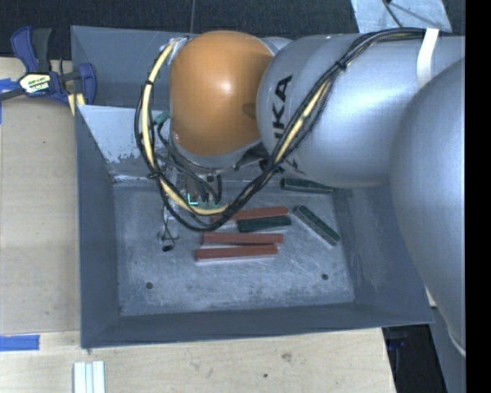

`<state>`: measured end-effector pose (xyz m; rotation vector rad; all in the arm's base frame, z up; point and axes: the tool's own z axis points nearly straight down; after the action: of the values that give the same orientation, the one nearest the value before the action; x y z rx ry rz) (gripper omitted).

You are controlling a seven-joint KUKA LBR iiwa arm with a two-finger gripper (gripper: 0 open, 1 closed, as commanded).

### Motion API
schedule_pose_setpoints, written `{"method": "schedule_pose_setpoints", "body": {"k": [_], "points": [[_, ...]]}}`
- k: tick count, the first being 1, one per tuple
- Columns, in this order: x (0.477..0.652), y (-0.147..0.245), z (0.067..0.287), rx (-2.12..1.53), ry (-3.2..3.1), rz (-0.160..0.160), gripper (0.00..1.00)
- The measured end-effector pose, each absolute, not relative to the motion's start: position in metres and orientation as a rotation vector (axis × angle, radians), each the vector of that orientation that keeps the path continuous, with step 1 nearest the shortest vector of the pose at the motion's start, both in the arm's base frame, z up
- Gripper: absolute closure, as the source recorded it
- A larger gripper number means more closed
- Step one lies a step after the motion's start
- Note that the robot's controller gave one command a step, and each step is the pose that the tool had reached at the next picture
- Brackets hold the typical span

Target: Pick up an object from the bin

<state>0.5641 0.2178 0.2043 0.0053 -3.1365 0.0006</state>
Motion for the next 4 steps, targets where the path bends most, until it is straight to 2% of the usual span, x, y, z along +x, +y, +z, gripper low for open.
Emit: {"method": "schedule_pose_setpoints", "body": {"k": [1,2,3,4], "points": [[0.585,0.165,0.179,-0.169,-3.137,0.003,0.0],[0.551,0.104,0.104,-0.089,-3.133,0.008,0.0],[0.553,0.069,0.069,-0.124,-3.143,0.0,0.0],[0.555,0.072,0.074,-0.121,-3.149,-0.005,1.0]]}}
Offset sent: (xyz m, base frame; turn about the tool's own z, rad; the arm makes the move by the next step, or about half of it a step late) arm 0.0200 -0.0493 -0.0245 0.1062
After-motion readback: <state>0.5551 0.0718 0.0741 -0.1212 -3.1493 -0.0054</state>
